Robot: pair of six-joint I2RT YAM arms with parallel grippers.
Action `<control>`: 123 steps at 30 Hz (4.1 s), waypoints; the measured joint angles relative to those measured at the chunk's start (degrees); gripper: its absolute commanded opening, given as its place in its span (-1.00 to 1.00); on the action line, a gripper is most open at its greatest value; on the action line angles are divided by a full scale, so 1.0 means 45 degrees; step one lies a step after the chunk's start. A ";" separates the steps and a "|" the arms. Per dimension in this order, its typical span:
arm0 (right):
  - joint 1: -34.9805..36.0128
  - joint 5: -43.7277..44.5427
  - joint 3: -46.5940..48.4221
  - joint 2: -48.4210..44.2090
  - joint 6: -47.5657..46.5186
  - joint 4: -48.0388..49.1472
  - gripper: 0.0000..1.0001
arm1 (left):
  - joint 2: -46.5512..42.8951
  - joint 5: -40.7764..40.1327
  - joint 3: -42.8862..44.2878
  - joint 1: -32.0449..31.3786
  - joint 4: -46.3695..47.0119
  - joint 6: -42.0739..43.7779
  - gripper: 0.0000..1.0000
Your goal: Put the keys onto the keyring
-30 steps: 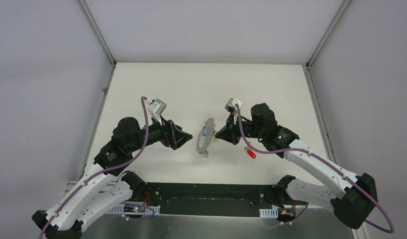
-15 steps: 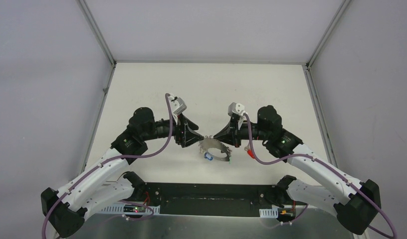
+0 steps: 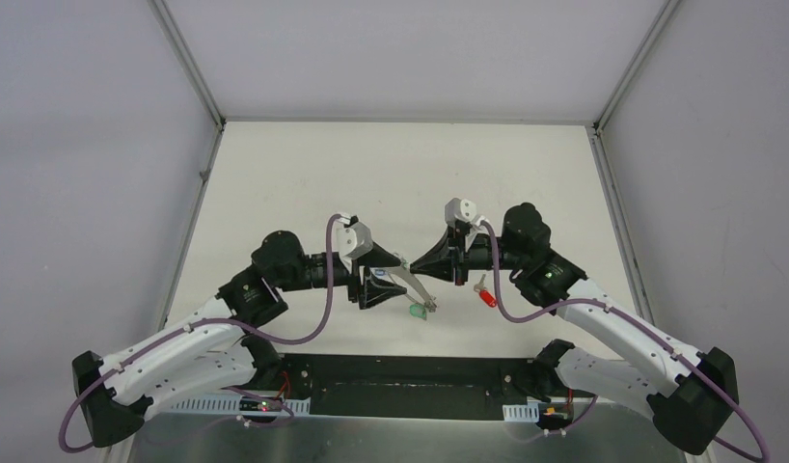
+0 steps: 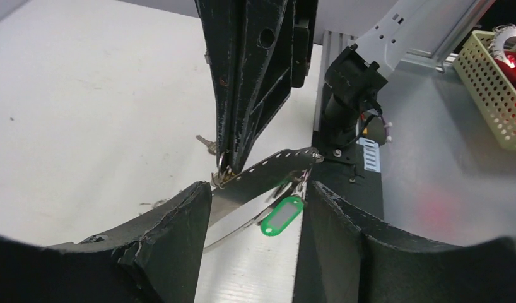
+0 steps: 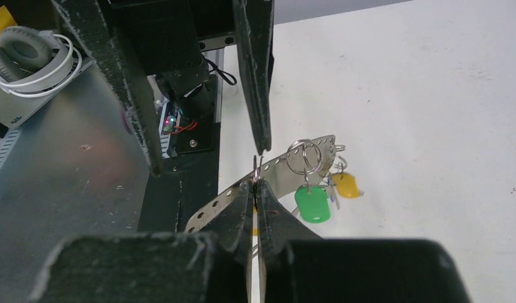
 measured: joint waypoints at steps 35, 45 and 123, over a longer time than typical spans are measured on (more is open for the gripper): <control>0.0000 -0.1452 -0.0010 0.0005 -0.0763 -0.0413 -1.00 | 0.0869 -0.0675 0.1428 -0.0068 -0.2516 0.2900 -0.20; 0.0010 -0.1462 -0.0010 0.0092 -0.0763 -0.0578 -1.00 | 0.1389 -0.0282 0.1666 -0.0248 -0.2628 0.2885 -0.12; 0.0903 0.0471 -0.0287 -0.1462 -0.0573 -0.2074 -0.11 | 0.0287 -0.4138 0.0510 -0.0636 -0.2210 -0.0165 -1.00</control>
